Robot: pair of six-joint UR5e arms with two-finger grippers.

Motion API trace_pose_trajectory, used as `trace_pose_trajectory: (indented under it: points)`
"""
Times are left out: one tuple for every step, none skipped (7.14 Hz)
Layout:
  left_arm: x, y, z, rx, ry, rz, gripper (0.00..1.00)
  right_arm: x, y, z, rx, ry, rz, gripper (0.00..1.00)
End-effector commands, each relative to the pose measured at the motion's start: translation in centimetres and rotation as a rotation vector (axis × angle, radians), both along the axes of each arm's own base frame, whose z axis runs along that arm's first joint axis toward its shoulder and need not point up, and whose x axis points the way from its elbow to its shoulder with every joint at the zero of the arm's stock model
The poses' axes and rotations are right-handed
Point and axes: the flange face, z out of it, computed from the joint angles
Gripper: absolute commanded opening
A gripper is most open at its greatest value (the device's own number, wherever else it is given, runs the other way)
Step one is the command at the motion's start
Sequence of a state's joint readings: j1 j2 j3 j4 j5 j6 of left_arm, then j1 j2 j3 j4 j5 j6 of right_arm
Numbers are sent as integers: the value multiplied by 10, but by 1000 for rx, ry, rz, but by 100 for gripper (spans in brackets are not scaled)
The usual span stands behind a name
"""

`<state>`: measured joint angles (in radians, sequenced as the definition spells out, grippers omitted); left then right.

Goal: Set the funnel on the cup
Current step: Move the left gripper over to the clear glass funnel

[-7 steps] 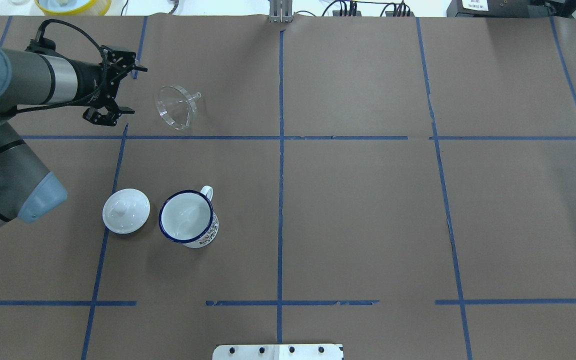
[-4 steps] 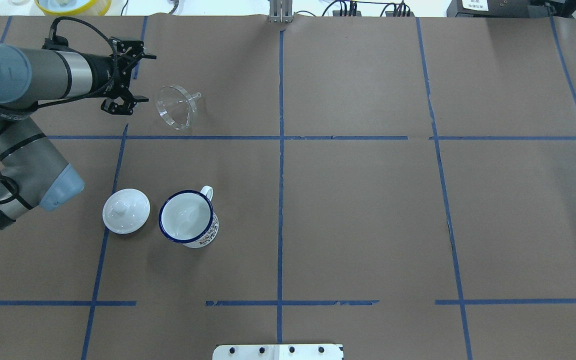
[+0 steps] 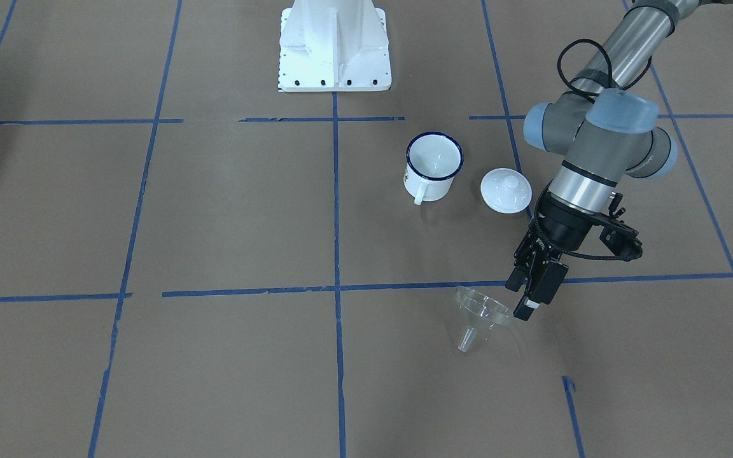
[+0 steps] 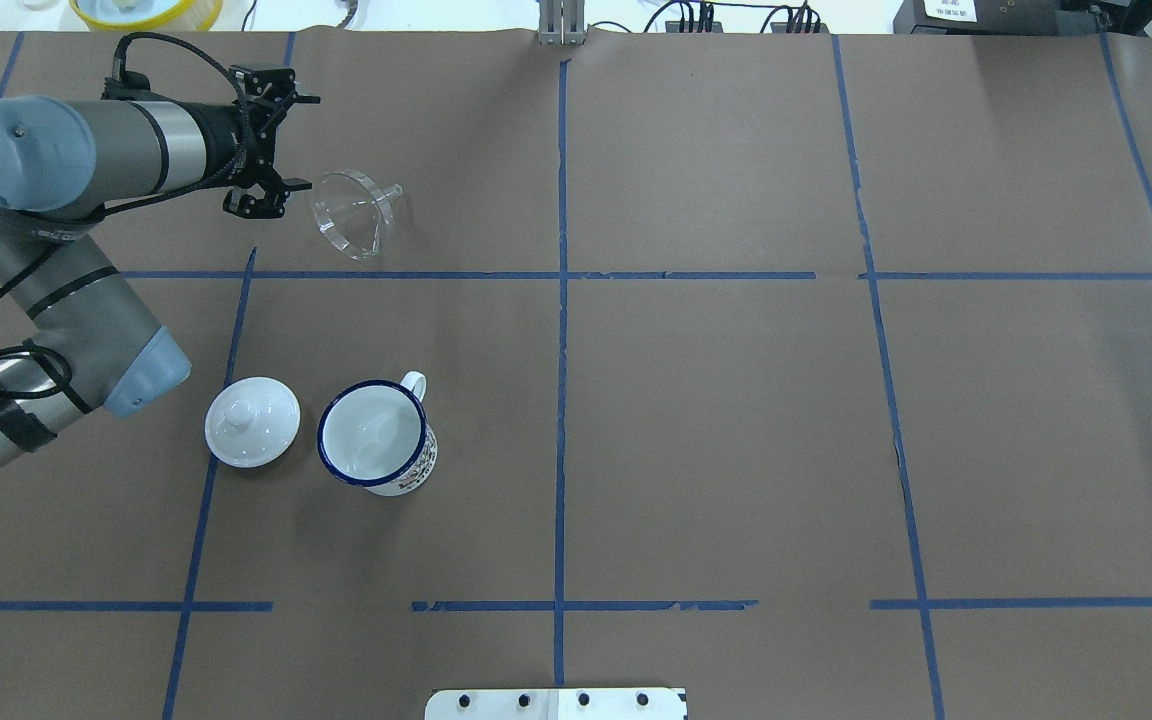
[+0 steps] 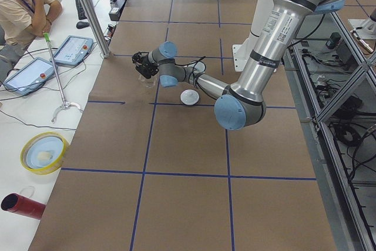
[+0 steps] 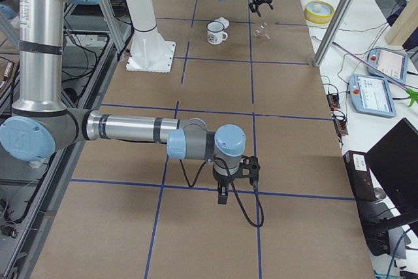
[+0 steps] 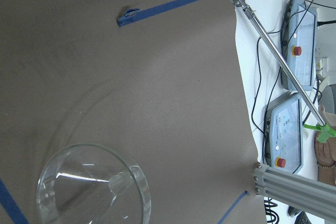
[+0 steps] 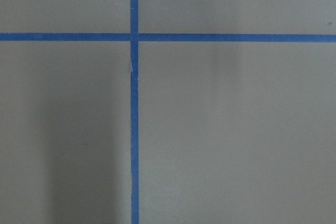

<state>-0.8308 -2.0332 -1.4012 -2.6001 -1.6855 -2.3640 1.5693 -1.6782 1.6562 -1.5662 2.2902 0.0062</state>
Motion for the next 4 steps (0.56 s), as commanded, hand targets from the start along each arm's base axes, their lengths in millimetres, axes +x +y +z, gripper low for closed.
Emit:
trace_pose_trajectory:
  points:
    - [19, 4, 12, -14, -12, 16, 92, 0, -1, -1, 2, 0, 0, 100]
    - [28, 10, 13, -16, -14, 31, 86, 0, 0, 0, 1, 0, 0, 100]
    - [31, 8, 19, -23, -25, 29, 83, 0, 0, 0, 1, 0, 0, 100]
    - [35, 4, 19, -22, -32, 31, 79, 0, 0, 0, 1, 0, 0, 100]
